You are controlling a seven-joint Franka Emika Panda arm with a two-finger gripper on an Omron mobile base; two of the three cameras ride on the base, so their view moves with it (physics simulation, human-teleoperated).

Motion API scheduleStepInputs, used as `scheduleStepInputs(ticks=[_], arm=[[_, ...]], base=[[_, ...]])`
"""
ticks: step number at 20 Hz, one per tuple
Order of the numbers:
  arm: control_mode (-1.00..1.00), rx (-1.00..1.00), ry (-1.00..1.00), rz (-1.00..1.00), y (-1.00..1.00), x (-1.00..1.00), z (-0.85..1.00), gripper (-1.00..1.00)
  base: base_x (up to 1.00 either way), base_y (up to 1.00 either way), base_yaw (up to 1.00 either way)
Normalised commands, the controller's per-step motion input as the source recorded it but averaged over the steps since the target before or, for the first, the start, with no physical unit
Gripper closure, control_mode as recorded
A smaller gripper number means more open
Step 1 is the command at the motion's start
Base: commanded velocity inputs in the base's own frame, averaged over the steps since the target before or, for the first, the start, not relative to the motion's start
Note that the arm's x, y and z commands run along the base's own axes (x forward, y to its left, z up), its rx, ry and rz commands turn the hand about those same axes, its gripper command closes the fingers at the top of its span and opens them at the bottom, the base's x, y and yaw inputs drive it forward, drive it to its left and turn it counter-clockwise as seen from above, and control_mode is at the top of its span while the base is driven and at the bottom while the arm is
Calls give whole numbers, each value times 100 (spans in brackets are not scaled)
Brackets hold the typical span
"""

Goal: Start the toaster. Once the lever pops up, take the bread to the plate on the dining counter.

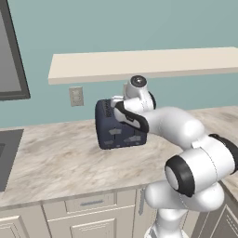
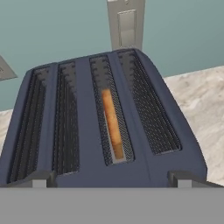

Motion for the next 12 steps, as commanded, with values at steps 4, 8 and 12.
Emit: scheduleStepInputs(ticks=[4,8,12], arm=[[-100,0,0,0,0,1,-1,-100],[-100,0,0,0,0,0,-5,-100],[-100,0,0,0,0,0,-2,-100]], base=[[0,0,0],[0,0,0],[0,0,0]])
